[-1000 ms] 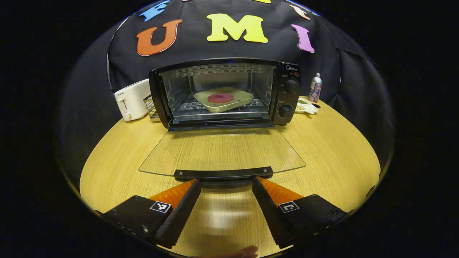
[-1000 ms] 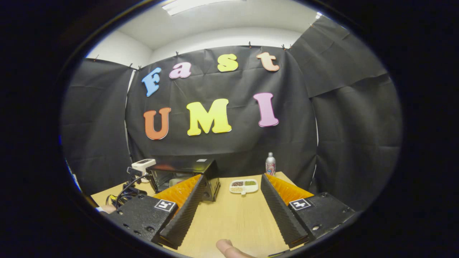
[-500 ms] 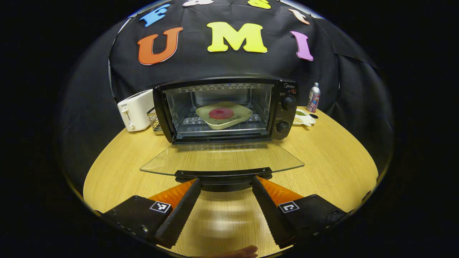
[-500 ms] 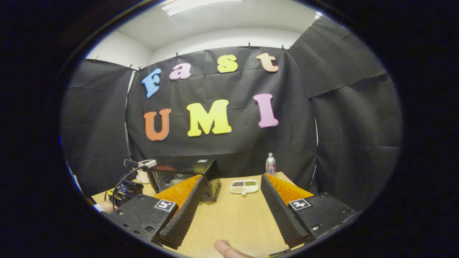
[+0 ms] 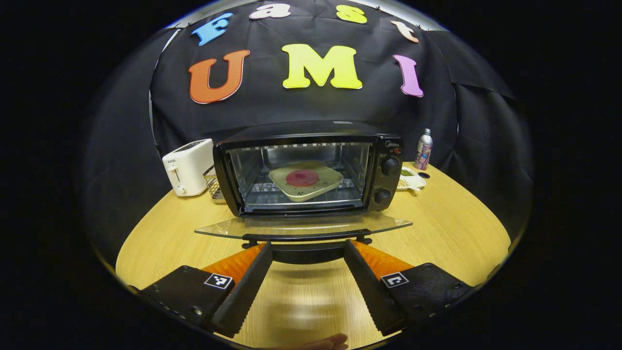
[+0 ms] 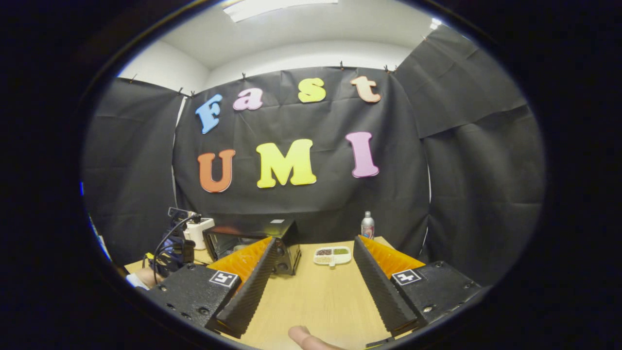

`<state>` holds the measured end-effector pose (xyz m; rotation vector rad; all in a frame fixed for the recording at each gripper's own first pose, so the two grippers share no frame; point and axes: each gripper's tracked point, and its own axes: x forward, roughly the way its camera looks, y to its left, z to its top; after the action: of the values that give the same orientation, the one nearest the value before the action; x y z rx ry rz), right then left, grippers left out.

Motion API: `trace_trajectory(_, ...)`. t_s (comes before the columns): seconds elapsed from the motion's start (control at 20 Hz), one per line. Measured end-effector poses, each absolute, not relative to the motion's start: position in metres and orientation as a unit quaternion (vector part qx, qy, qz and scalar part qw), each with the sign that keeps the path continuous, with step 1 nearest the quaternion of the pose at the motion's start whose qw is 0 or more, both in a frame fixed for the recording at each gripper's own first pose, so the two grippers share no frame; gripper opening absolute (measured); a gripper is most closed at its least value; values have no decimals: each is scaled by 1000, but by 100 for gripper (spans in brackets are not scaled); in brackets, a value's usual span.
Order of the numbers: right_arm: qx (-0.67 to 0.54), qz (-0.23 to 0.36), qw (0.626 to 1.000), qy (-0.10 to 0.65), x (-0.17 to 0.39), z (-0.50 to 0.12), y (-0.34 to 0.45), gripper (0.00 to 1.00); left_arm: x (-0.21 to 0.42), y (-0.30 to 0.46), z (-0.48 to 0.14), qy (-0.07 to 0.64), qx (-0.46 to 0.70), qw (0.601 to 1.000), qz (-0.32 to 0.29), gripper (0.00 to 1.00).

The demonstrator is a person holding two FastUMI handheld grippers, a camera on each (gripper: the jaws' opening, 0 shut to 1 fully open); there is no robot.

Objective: Open the electric oven with the left hand, put the food in, and close the electric oven.

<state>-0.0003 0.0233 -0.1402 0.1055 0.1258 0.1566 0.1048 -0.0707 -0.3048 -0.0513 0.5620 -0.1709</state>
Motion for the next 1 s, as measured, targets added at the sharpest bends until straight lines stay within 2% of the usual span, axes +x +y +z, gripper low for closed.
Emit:
trace_trajectory(0.2, 52, 75, 994, 56, -7, -135, 24, 94, 121, -67, -286, 248, -27, 964, -90, 96)
trace_trajectory(0.25, 52, 74, 994, 56, -8, -134, 25, 94, 127, -67, -285, 241, -29, 966, -91, 89)
trace_trajectory(0.3, 51, 74, 994, 56, -9, -134, 26, 100, 132, -64, -285, 240, -32, 966, -94, 98)
trace_trajectory(0.35, 50, 75, 994, 55, -10, -132, 27, 100, 140, -61, -289, 242, -35, 965, -94, 99)
trace_trajectory(0.65, 40, 68, 995, 63, -11, -134, 25, 100, 175, -49, -303, 243, -67, 965, -75, 96)
trace_trajectory(0.7, 41, 67, 995, 65, -12, -134, 26, 94, 175, -49, -302, 241, -71, 965, -76, 95)
trace_trajectory(1.0, 40, 66, 995, 63, -19, -128, 30, 94, 160, -47, -275, 211, -56, 973, -80, 95)
